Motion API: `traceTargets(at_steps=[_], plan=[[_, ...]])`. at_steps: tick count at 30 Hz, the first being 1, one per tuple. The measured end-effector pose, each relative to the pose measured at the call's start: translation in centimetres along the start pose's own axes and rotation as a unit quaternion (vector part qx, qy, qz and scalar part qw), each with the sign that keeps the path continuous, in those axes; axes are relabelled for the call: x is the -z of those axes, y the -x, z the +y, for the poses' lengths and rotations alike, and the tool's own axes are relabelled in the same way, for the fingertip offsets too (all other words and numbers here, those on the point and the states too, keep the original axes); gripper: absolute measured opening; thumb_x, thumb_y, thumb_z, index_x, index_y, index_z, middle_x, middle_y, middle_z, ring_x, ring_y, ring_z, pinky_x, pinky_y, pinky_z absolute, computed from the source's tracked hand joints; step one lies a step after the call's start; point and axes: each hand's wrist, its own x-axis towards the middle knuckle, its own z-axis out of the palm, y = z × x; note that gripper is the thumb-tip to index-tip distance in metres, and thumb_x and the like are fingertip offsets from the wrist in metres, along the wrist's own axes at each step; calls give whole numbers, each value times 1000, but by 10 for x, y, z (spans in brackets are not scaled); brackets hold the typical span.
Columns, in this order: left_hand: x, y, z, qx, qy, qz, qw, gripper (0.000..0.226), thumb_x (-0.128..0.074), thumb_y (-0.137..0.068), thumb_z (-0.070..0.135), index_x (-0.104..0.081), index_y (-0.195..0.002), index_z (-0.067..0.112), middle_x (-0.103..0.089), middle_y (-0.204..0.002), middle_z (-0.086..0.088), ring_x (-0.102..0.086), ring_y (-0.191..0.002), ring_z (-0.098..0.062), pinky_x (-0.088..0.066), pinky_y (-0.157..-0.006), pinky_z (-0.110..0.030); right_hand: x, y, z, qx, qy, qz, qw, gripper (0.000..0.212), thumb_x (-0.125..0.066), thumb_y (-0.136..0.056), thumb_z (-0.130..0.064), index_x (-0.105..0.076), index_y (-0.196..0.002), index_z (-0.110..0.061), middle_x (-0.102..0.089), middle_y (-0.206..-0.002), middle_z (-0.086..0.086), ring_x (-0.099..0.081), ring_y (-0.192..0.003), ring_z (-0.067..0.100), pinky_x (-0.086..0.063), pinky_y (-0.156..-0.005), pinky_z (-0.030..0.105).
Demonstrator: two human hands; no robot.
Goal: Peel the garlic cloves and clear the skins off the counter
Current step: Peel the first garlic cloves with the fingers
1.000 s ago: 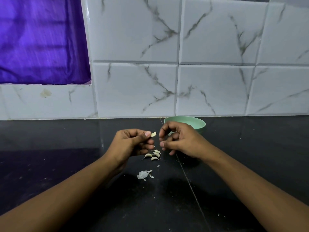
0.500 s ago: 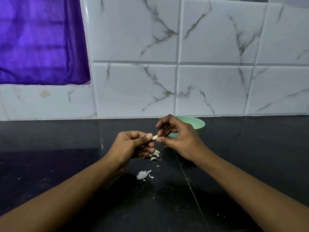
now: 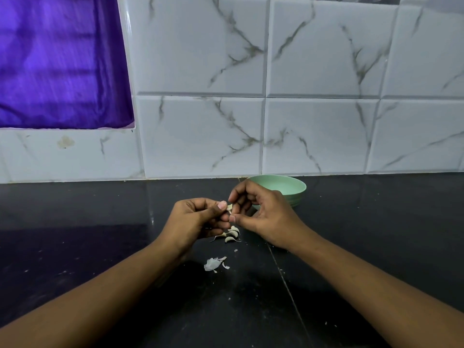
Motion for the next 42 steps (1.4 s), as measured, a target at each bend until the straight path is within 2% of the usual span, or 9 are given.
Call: traceTargets(at_steps=[7,11,17,20,26,28,31,35,42], plan=[[4,-1,0,23,0,13,1000,16,-63,-86,18,-64,-75,7,-68,-65,-2,-66,-55,-11,-53,-51,-19,15,-6,8,-92,-28,13,995,27,-73,-75,2,-59,-76,-21,-60,-65,-7,-55,-57,6,-53,-59,29],[6,-1,0,37,-2,14,999,15,-63,-87,20,-64,-77,9,-67,-66,0,-63,-51,-11,-49,-46,-20,14,-5,9,-137,-75,-52,986,20,-70,-81,-1,-61,-86,-17,-63,-69,-6,-63,-63,10,-54,-55,26],[4,1,1,69,8,-11,998,19,-63,-86,22,-59,-72,10,-61,-58,3,-57,-44,-8,-45,-42,-16,5,-3,9,-74,-28,-17,997,28,-71,-81,-2,-65,-97,-24,-68,-90,-1,-63,-69,7,-55,-61,26],[4,1,0,83,11,-20,996,21,-62,-87,22,-59,-70,10,-61,-58,3,-57,-45,-7,-44,-41,-15,2,-2,8,-53,-22,3,998,16,-70,-81,-1,-69,-90,-15,-71,-85,4,-65,-69,7,-54,-60,20],[4,2,-1,93,-15,-50,994,22,-56,-91,26,-63,-75,12,-63,-62,2,-59,-47,-9,-39,-39,-16,3,-3,9,-79,-54,4,995,16,-66,-85,-3,-66,-83,-19,-67,-74,-3,-66,-69,5,-52,-59,18],[3,1,-2,64,-57,-38,996,20,-56,-92,25,-64,-80,12,-66,-68,0,-63,-52,-11,-40,-42,-17,3,-4,9,-94,-60,7,994,14,-66,-86,-4,-65,-84,-18,-67,-73,-4,-67,-69,5,-54,-59,20],[6,0,-1,-50,-144,13,988,5,-63,-89,17,-68,-91,18,-71,-81,-4,-70,-67,-13,-48,-49,-22,5,-5,10,-111,-60,11,992,12,-66,-86,-6,-65,-84,-18,-67,-73,-2,-68,-69,6,-56,-60,22],[11,1,1,-201,-291,15,935,6,-75,-79,20,-74,-82,25,-70,-85,5,-68,-71,-6,-50,-61,-15,6,-5,9,-119,-44,20,992,11,-68,-85,-9,-65,-82,-19,-70,-76,4,-69,-70,11,-58,-63,27],[11,0,-1,-211,-329,33,920,10,-76,-78,29,-71,-71,25,-69,-73,13,-64,-54,-2,-43,-50,-15,5,-5,5,-112,-45,25,992,9,-70,-83,-9,-67,-79,-16,-70,-75,9,-69,-67,12,-53,-60,21]])
